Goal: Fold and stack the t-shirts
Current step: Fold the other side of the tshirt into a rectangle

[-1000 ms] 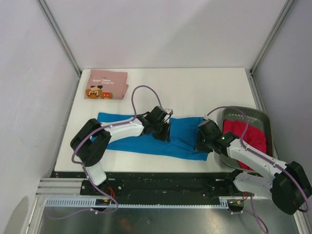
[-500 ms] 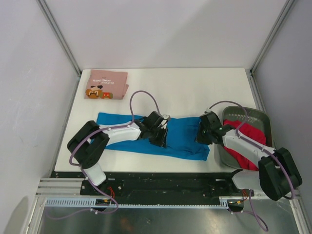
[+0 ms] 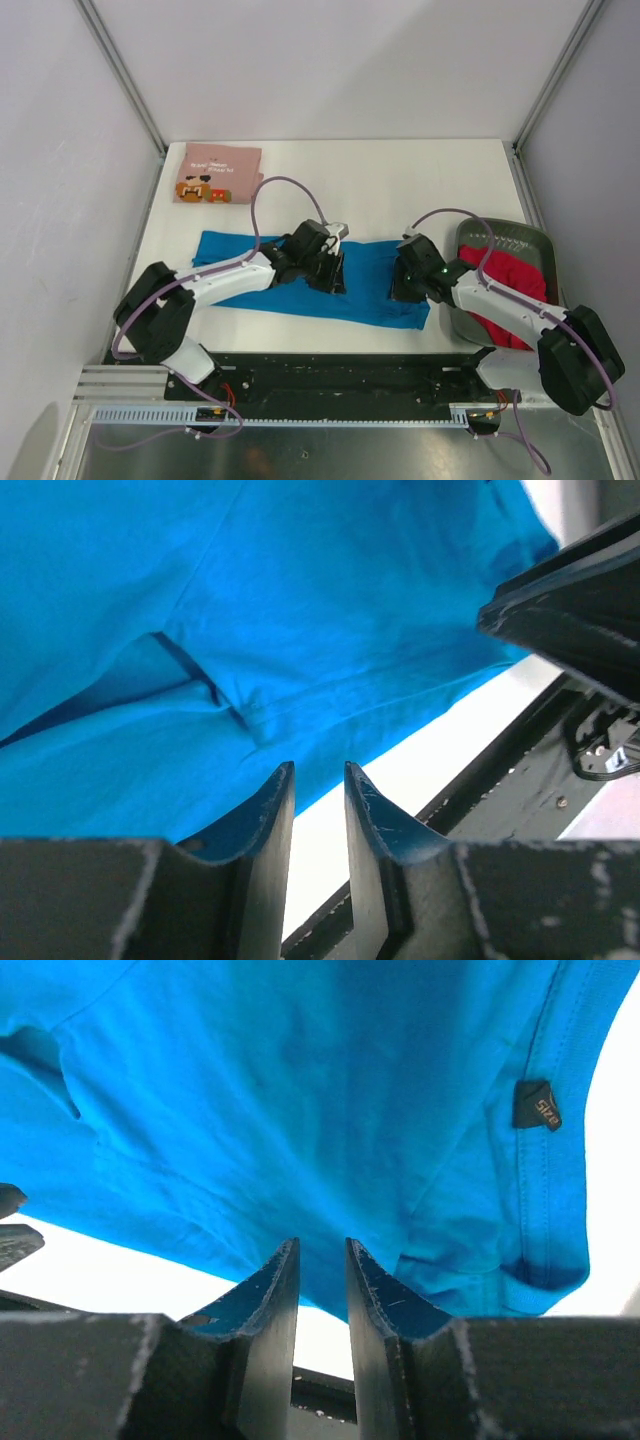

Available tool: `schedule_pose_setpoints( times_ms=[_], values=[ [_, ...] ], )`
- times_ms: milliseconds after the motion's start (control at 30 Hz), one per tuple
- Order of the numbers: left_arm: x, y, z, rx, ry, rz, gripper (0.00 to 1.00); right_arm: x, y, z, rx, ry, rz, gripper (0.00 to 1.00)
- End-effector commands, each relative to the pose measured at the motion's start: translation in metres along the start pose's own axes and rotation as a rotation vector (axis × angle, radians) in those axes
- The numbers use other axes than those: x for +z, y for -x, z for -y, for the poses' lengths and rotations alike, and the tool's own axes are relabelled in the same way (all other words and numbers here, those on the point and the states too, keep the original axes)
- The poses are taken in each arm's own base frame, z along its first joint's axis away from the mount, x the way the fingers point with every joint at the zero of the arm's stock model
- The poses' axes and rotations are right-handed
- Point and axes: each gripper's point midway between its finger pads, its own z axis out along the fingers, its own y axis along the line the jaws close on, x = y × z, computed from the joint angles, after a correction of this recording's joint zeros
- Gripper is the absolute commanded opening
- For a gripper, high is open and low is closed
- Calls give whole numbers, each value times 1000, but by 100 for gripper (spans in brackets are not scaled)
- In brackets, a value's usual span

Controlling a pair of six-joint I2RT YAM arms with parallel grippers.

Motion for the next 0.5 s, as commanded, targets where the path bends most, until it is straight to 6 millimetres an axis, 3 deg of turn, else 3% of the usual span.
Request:
schedule_pose_setpoints(
  times_ms=[0, 133, 267, 367, 467],
  values=[
    [-11, 31, 23, 12, -58, 85, 31, -12, 1, 2, -15, 21, -1, 29],
    [12, 50, 18, -37, -11, 87, 29, -26, 59, 14, 81, 51, 116, 29],
    [31, 87, 1, -104, 73, 147, 29, -28, 122, 35, 156, 10, 258, 32],
    [37, 107, -21, -171, 130, 185, 29, -16, 150, 44, 182, -10, 290, 32],
    [39, 120, -40, -205, 172, 212, 29, 0, 166, 50, 190, -27, 299, 32]
  ],
)
